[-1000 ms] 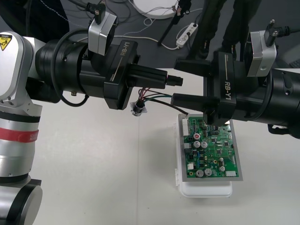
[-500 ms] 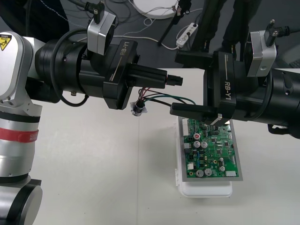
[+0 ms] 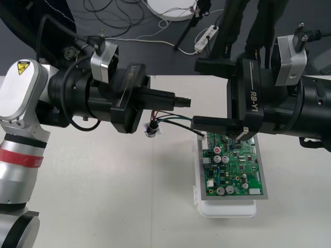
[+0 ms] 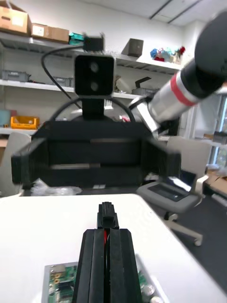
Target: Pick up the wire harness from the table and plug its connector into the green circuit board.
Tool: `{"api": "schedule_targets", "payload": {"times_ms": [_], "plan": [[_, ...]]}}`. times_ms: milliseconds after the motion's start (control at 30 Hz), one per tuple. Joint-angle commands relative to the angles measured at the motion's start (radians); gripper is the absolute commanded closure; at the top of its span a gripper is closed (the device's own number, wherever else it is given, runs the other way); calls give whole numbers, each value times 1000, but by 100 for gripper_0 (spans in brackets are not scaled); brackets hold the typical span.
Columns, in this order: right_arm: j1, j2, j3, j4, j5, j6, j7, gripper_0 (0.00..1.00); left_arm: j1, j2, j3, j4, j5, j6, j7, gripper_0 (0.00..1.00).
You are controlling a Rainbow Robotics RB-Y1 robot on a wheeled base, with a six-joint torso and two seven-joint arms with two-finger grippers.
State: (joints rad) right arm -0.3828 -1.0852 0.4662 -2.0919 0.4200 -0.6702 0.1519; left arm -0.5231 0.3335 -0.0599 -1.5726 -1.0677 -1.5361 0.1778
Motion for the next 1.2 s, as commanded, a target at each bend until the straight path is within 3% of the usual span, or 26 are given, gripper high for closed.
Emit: {"api": "schedule_targets", "payload": {"times_ms": [33, 333, 567, 1000, 1200], "plan": [[7, -101, 15, -8, 5, -28, -49, 0, 18, 50, -51, 82, 34, -12, -136, 100], [67, -196, 15, -11, 6, -57, -69, 0, 23, 76, -71, 250, 38, -35, -276, 100], [111, -325, 15, -11, 60, -94, -74, 0, 41, 160, -169, 353, 92, -35, -376, 100], [189, -443, 14, 23, 344, -104, -126, 0, 103, 282, -278, 364, 115, -35, -431, 100], [193, -456, 14, 52, 519, -172, -255, 0, 135, 309, -328, 367, 146, -32, -451, 100]]}}
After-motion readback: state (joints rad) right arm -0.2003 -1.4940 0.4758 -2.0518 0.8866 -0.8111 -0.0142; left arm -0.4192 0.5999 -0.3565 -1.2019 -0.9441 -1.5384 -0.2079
